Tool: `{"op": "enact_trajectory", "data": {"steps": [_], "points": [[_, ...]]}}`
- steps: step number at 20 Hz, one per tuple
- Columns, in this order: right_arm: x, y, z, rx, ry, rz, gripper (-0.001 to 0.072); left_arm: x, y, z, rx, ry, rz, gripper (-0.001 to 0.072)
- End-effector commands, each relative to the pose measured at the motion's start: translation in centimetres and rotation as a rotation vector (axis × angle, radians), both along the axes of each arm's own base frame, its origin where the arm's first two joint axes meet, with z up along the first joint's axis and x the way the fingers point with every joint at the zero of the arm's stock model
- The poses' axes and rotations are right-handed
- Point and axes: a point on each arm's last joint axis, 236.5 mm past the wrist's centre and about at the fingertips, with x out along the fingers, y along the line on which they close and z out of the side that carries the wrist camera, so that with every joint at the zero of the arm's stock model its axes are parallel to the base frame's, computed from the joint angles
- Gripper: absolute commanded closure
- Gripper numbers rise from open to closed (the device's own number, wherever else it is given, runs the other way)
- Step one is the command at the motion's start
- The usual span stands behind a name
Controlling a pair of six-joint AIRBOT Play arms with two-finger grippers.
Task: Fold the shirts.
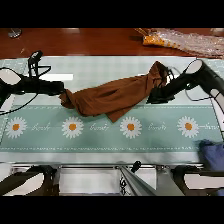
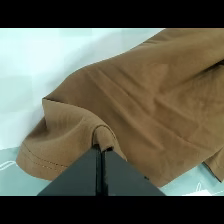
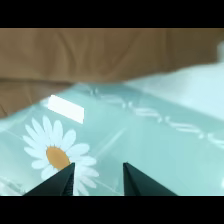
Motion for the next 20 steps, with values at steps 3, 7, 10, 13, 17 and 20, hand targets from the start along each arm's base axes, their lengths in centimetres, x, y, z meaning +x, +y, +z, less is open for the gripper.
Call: {"op": "enact_trajectory", "data": {"steps": [3, 7, 10, 13, 17, 20], "points": [[-4.2, 4.2, -3.4, -0.027, 0.039, 0.068, 0.0312, 0.0, 0.0, 0.0, 0.000, 0.000, 0.000, 0.0692], [-3.2, 6.9, -3.3, 0.043, 0.002, -0.011, 0.0267, 0.0, 0.0, 0.0, 0.000, -0.001, 0.000, 0.0692], [-1.9, 8.7, -2.6, 0.099, -0.032, -0.070, 0.0267, 0.1, 0.0, 0.0, 0.000, -0.004, 0.002, 0.0692], [-1.8, 10.8, -2.2, 0.129, -0.049, -0.079, 0.0267, 0.2, 0.0, 0.0, 0.001, -0.008, 0.004, 0.0692], [-1.7, 12.1, -2.4, 0.123, -0.069, -0.099, 0.0267, 0.2, 0.1, 0.0, 0.001, -0.009, 0.004, 0.0692], [-2.7, 12.1, -3.2, 0.115, -0.036, -0.107, 0.0266, 0.5, 0.1, 0.2, 0.002, -0.020, 0.011, 0.0692]]}}
